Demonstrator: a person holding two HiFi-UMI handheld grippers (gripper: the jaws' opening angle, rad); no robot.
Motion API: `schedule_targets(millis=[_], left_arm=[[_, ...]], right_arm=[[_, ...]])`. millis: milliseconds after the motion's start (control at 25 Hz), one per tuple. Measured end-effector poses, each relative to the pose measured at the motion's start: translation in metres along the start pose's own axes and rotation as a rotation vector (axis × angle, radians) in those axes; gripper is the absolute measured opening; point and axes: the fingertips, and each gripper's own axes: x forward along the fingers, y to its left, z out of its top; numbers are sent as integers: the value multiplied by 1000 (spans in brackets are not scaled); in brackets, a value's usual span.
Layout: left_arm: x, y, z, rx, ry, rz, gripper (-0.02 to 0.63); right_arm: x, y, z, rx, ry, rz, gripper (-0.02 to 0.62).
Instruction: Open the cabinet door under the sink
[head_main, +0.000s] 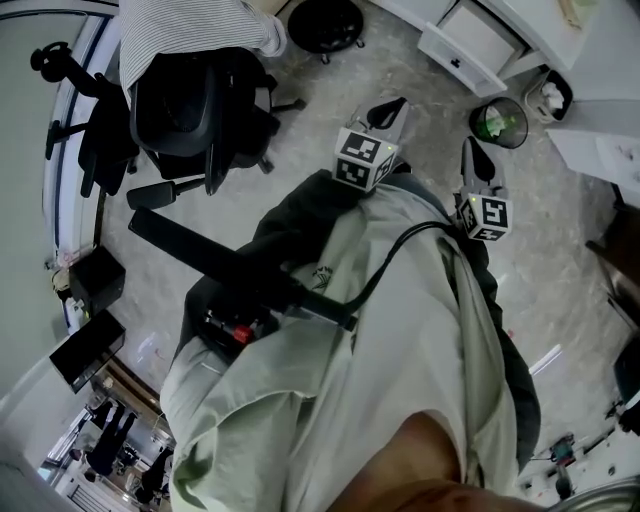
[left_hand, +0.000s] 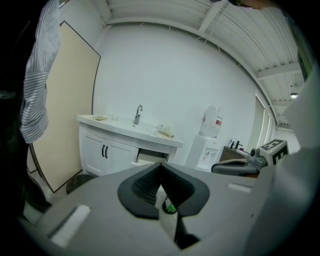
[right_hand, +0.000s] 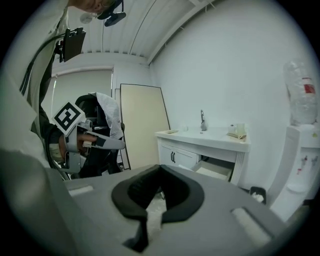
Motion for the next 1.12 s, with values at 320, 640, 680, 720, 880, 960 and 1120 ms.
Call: schedule_targets(millis=[320, 640, 680, 720, 880, 960, 1120], left_arm=[[6, 5, 4, 5, 12, 2, 8], [13, -3, -5, 2, 45, -19, 8], [14, -5, -5, 3, 46, -22, 8], [15, -7, -5, 6, 45, -25, 8], [12, -7, -7, 7, 43, -23, 8], [12, -7, -8, 0, 43, -17, 8], [13, -4, -6, -1, 39, -15, 8]], right_arm=[[3, -4, -1, 19, 8, -10, 2], [-6, -14, -13, 46, 37, -51, 2], [-7, -15, -14, 49, 38, -56, 2], [-8, -17, -14, 51, 37, -62, 2], [-9, -17, -16, 50, 37, -65, 2], [-8, -15, -15, 37, 43, -56, 2], [-4, -17, -15, 30, 45, -55, 2]])
